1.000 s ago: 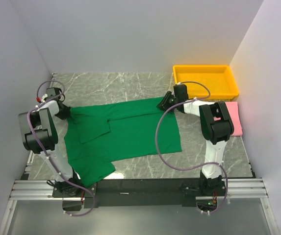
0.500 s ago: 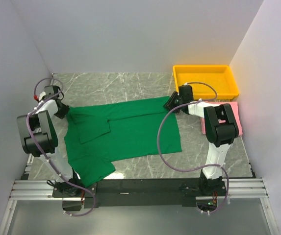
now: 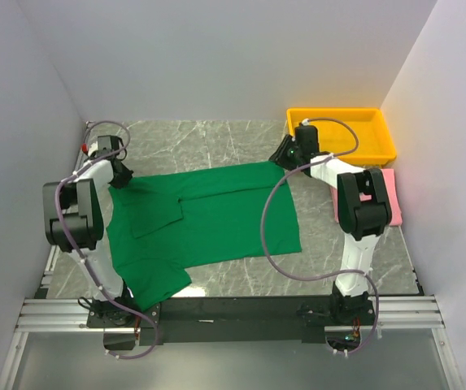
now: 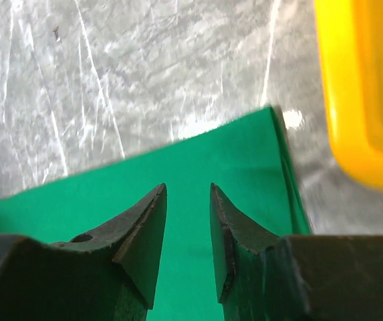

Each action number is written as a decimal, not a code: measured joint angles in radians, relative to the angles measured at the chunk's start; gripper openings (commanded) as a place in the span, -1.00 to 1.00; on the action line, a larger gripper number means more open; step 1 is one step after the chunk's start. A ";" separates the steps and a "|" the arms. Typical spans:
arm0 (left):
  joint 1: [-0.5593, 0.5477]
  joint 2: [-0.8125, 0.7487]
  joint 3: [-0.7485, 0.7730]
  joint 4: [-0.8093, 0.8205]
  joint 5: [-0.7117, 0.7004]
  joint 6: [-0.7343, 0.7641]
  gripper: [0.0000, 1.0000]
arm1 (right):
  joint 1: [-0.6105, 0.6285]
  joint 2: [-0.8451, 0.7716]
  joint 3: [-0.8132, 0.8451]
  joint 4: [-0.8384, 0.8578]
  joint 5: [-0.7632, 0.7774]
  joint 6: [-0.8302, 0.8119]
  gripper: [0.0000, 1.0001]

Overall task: Fold and stack the t-shirts
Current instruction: Fold the tshirt

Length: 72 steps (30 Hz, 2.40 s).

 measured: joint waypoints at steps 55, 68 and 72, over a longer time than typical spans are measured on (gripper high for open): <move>-0.358 0.069 0.013 -0.099 -0.128 0.039 0.11 | 0.186 0.071 0.084 -0.259 0.241 -0.121 -0.22; -0.359 0.256 0.278 -0.119 -0.128 0.040 0.10 | 0.124 0.214 0.314 -0.343 0.264 -0.130 -0.22; -0.357 0.314 0.370 -0.137 -0.127 0.041 0.14 | 0.097 0.265 0.407 -0.379 0.271 -0.148 -0.22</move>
